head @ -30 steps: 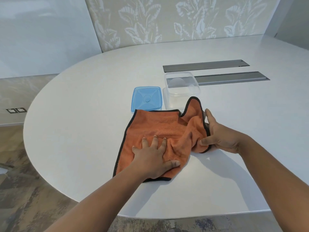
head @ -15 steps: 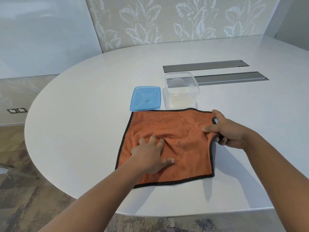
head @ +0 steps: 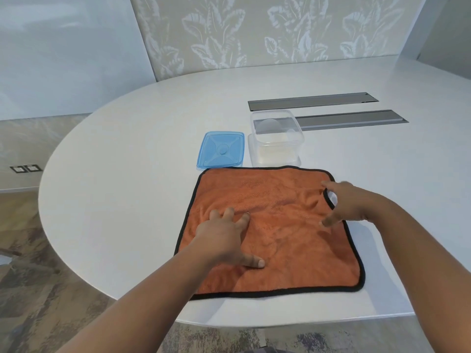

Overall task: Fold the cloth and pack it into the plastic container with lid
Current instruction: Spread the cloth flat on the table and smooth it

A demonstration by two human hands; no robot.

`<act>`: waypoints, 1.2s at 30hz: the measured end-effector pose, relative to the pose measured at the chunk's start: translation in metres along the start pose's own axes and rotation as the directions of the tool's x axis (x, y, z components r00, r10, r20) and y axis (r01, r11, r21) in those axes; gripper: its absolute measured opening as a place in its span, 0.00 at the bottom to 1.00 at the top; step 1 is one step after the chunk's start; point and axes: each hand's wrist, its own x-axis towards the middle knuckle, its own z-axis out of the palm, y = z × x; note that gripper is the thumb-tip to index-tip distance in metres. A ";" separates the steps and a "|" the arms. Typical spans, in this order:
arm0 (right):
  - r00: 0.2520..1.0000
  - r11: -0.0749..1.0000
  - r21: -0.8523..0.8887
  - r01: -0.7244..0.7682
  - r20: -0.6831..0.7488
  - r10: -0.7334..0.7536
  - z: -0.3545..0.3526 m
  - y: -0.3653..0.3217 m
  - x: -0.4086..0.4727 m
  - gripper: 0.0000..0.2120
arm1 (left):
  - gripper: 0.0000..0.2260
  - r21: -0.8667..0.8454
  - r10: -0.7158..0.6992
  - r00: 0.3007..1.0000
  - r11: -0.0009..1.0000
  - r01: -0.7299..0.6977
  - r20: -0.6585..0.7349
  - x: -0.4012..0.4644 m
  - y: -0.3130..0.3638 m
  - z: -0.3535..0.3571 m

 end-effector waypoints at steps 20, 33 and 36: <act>0.984 0.971 -0.171 0.169 -0.028 -0.176 0.059 -0.019 0.002 0.67 | 0.48 -0.171 0.053 0.918 0.977 -0.130 -0.394 0.030 -0.024 0.035; 0.992 0.949 -0.306 0.080 0.117 -0.046 0.041 -0.005 0.007 0.70 | 0.61 -0.229 -0.042 0.987 0.973 0.005 -0.157 0.031 -0.012 0.037; 0.986 0.970 -0.222 0.095 -0.112 -0.122 0.048 -0.016 0.016 0.56 | 0.61 -0.205 -0.047 0.989 0.979 0.018 -0.137 0.029 -0.010 0.031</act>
